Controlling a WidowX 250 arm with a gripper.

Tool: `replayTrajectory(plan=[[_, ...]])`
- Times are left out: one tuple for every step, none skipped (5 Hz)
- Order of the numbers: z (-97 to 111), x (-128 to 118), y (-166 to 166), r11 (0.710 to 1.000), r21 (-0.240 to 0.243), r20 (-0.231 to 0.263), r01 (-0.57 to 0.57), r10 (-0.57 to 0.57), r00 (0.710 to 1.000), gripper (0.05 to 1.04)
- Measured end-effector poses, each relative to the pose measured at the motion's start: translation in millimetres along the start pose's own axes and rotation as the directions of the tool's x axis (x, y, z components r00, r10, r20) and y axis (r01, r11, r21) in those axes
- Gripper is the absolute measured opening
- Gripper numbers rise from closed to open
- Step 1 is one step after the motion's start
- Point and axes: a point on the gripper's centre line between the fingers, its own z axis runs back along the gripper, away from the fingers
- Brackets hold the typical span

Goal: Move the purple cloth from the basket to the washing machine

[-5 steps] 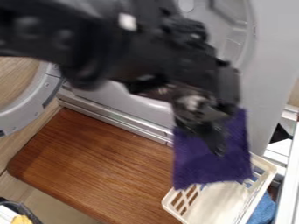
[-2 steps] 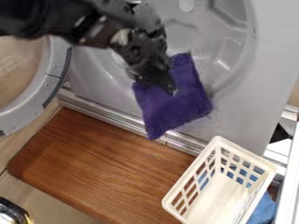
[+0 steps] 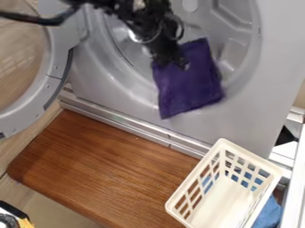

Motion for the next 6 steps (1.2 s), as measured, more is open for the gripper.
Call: replayTrajectory(plan=[[-23.5,7.6,5.3,0.999,-0.033,0.028,0.008,-0.008,1.000,0.073],[-39.8,12.6,11.0,0.999,-0.048,0.051,0.014,-0.011,0.999,0.073],[-57.5,12.4,11.6,0.997,-0.072,0.044,0.043,-0.040,0.998,0.099],[-57.4,14.2,11.8,0.995,-0.079,0.034,0.067,-0.064,0.997,0.272],[-56.0,3.8,9.6,0.995,-0.079,0.006,0.054,-0.053,0.999,0.552],[-42.0,6.6,10.0,0.996,-0.069,0.021,0.048,-0.046,0.999,0.856]])
